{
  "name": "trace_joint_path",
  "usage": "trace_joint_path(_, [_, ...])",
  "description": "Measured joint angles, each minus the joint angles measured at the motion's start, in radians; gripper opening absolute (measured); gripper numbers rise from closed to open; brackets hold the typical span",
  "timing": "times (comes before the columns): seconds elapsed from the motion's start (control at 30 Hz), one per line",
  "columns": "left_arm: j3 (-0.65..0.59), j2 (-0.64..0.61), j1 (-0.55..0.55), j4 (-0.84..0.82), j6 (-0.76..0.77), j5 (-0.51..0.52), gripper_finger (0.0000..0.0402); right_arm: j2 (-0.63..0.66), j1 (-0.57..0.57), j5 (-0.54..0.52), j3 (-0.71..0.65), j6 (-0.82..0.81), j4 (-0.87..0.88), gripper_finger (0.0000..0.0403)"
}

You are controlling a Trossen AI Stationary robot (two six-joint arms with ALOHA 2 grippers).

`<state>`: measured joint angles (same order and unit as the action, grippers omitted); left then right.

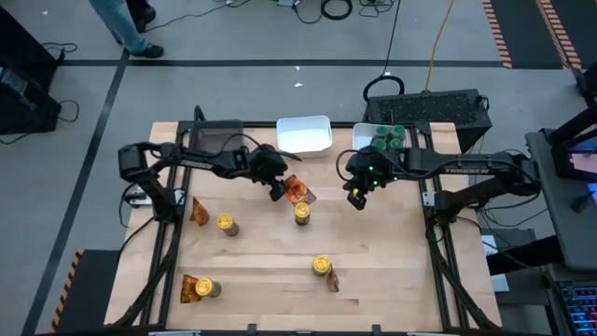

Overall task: Sort spices by type
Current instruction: Put the top right orange seasoning bag into the left white bin

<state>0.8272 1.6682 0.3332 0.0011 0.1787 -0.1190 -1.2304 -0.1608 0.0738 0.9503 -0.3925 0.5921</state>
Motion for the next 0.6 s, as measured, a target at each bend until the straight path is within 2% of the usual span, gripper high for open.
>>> trace_joint_path(0.23, [0.000,0.008,0.000,0.036,-0.002,0.059,0.0273,0.000,0.000,0.003,-0.005,-0.007,-0.018,0.0000])
trace_joint_path(0.6, [0.000,0.046,-0.003,0.049,0.018,0.072,0.0273,0.000,0.000,0.003,-0.005,0.009,-0.021,0.0000])
